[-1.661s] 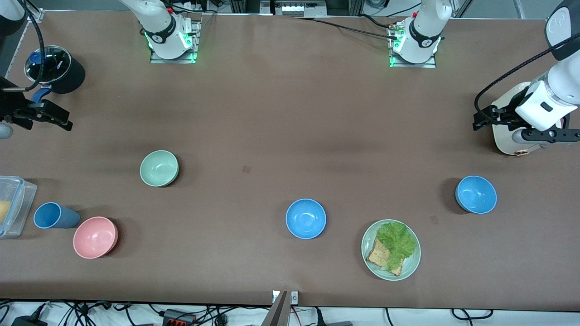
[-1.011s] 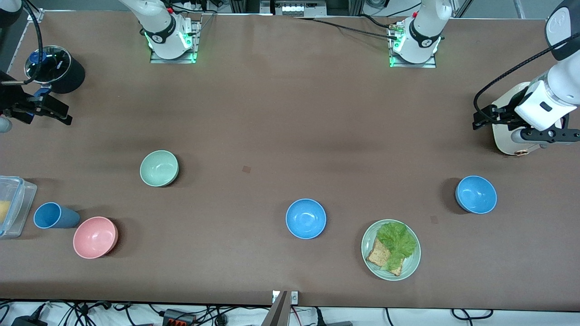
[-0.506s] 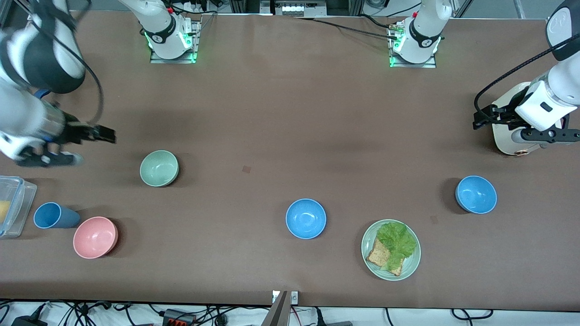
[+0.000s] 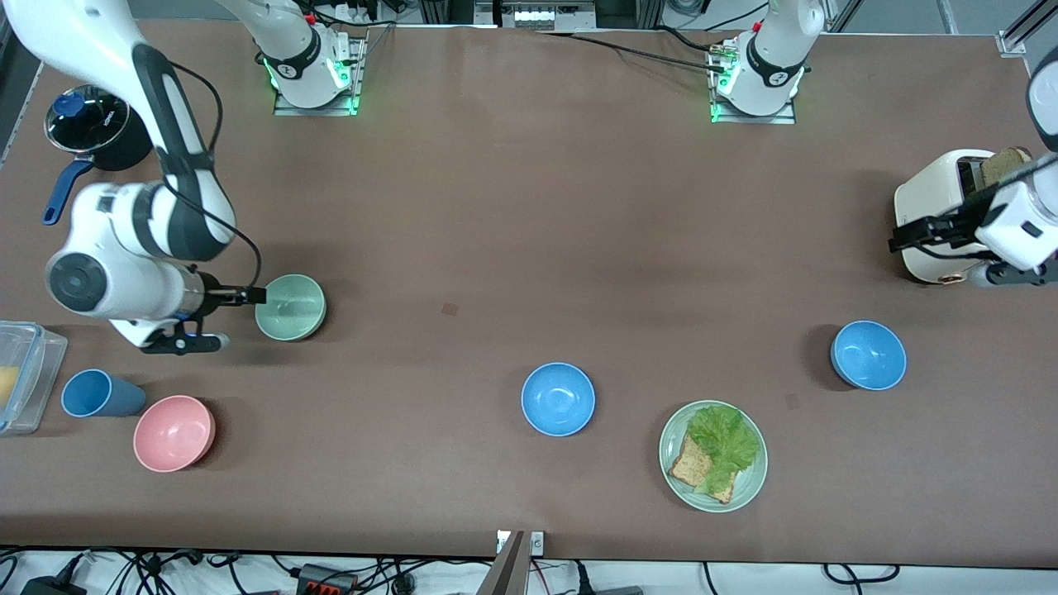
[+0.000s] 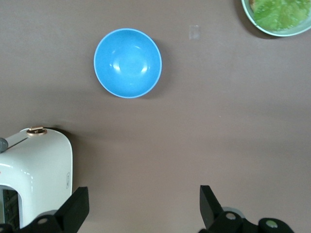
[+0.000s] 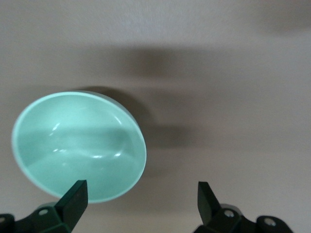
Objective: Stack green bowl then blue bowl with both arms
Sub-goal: 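Grasp the green bowl with the right gripper while the left gripper grasps the blue bowl, then carry the green bowl with the right gripper while the left gripper lifts the blue bowl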
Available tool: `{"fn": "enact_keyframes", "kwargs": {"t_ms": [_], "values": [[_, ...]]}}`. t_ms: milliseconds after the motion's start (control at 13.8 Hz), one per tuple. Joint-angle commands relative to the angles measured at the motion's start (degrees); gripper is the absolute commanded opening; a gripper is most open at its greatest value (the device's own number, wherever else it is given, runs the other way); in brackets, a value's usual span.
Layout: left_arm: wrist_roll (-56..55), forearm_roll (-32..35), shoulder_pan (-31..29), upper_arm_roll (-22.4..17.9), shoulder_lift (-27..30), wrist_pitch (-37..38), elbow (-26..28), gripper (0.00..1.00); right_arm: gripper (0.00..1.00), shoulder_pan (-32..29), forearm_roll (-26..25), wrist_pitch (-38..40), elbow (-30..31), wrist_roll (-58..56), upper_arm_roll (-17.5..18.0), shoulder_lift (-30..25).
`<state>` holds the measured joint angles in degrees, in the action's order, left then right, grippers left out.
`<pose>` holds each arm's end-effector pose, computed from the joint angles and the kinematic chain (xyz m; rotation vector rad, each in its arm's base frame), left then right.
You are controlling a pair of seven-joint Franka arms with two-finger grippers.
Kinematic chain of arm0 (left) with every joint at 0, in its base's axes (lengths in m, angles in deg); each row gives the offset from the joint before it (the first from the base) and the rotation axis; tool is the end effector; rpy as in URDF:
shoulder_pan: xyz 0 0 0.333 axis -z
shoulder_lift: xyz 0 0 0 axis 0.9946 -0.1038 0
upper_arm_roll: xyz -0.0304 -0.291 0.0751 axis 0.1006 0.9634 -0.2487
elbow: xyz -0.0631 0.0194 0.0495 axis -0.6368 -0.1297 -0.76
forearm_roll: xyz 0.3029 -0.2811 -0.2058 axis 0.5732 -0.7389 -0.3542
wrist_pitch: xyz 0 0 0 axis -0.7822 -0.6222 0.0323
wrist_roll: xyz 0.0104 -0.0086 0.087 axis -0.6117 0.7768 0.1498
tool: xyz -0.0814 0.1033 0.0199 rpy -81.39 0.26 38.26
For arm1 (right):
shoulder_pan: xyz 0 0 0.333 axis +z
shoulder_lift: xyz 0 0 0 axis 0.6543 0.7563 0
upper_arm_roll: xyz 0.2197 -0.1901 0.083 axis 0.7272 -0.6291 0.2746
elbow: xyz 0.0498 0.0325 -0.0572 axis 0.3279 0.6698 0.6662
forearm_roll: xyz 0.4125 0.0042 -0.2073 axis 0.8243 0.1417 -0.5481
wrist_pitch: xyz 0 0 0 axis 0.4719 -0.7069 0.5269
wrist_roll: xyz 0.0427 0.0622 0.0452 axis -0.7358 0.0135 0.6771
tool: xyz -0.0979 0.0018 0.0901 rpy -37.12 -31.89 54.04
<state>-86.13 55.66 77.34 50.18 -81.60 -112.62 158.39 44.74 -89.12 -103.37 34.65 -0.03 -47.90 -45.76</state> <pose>0.6315 0.0895 0.4115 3.1068 0.1664 -0.2258 0.6577 -0.0034 0.1671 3.0675 0.0594 -0.4266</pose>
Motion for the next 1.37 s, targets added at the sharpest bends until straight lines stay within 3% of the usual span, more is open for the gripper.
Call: {"fn": "enact_keyframes", "kwargs": {"t_ms": [0, 72, 144, 289, 361, 722, 1083, 1300], "values": [[0.73, 0.16, -1.81, 0.19, -6.55, 0.56, -4.61, 1.00, 1.00, -0.09, -0.17, -3.23, -0.12, 0.83, 0.26, 3.15], [0.82, 0.16, -3.30, 0.19, -10.05, -1.27, -6.61, 1.00, 1.00, -0.18, -0.17, -4.38, -0.12, 0.75, 0.26, 4.38], [0.90, 0.16, -5.06, 0.19, -13.83, -2.77, -8.64, 1.00, 0.77, -0.27, -0.17, -5.00, -0.12, 0.83, 0.35, 5.17], [1.08, 0.50, -6.48, 0.19, -18.94, -3.92, -11.80, 1.00, 0.19, -0.18, -0.08, -4.65, -0.20, 1.01, 0.35, 5.18], [2.21, 0.86, -6.39, 0.19, -21.31, -5.58, -12.52, 1.00, 0.00, -0.18, -0.08, -4.39, -0.55, 0.84, 0.44, 5.18], [5.11, 0.95, -5.87, 0.28, -30.91, -19.03, -12.52, 1.00, 0.00, 0.61, 2.73, -4.04, -2.40, -0.39, 1.14, 4.92], [12.50, 0.77, -6.66, 0.28, -33.11, -20.71, -12.61, 1.00, 0.00, 3.41, 2.90, -3.86, -7.04, 2.57, 10.35, 4.39], [13.73, 0.77, -7.01, 0.28, -34.43, -24.31, -12.26, 1.00, 0.00, 12.87, 2.47, -1.76, -12.14, 16.16, 13.10, 5.09]]}}
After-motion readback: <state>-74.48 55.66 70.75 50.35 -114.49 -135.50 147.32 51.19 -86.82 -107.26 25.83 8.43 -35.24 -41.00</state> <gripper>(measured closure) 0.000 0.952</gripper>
